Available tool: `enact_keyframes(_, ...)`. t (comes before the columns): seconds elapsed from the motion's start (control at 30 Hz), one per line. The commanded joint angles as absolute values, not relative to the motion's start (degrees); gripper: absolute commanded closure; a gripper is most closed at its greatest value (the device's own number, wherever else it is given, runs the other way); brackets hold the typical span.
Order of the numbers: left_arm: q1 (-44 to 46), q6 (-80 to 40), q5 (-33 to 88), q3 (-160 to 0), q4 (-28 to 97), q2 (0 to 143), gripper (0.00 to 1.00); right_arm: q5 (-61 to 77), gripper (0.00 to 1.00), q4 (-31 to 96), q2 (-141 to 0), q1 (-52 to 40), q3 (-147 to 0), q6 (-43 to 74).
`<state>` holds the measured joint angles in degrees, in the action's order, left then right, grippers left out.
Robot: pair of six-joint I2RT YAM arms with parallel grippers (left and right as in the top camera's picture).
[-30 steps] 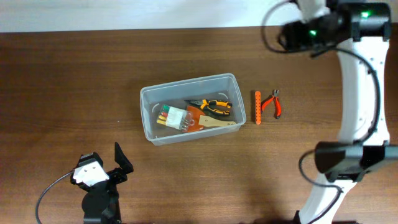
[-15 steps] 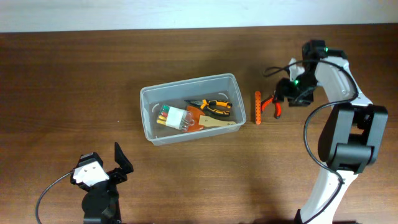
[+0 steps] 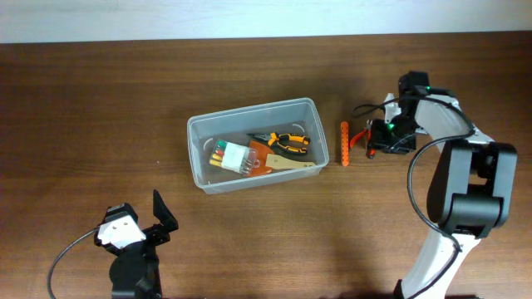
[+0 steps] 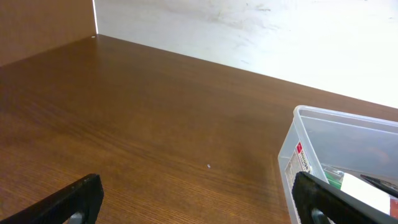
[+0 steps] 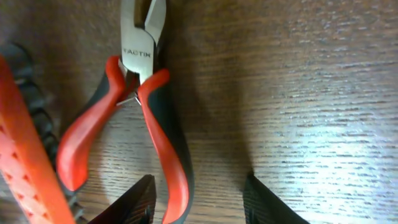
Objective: Pack container
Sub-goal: 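Withdraw the right gripper and move it to the red pliers, then grasp the small red-handled pliers with the right gripper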
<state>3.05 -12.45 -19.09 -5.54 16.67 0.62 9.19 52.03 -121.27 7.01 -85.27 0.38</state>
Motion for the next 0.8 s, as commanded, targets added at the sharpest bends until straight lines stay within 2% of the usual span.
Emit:
enact_keyframes(0.0, 3.3, -11.9, -19.3, -5.3, 16.7, 0.3, 0.01, 3.8, 0.62, 51.8, -123.3, 6.2, -81.7, 1.0)
enact_keyframes(0.27, 3.3, -11.9, -19.3, -5.3, 16.7, 0.3, 0.01, 3.8, 0.65, 51.5, -123.3, 6.0, -81.7, 1.0)
enact_keyframes(0.37, 3.3, -11.9, -19.3, -5.3, 16.7, 0.3, 0.01, 3.8, 0.75, 51.3, -123.3, 6.0, -81.7, 0.9)
enact_keyframes(0.5, 3.3, -11.9, -19.3, -5.3, 16.7, 0.3, 0.01, 3.8, 0.92, 51.3, -123.3, 6.0, -81.7, 0.9)
enact_keyframes(0.77, 3.3, -11.9, -19.3, -5.3, 16.7, 0.3, 0.01, 3.9, 0.93, 51.6, -123.3, 6.0, -81.9, 0.9)
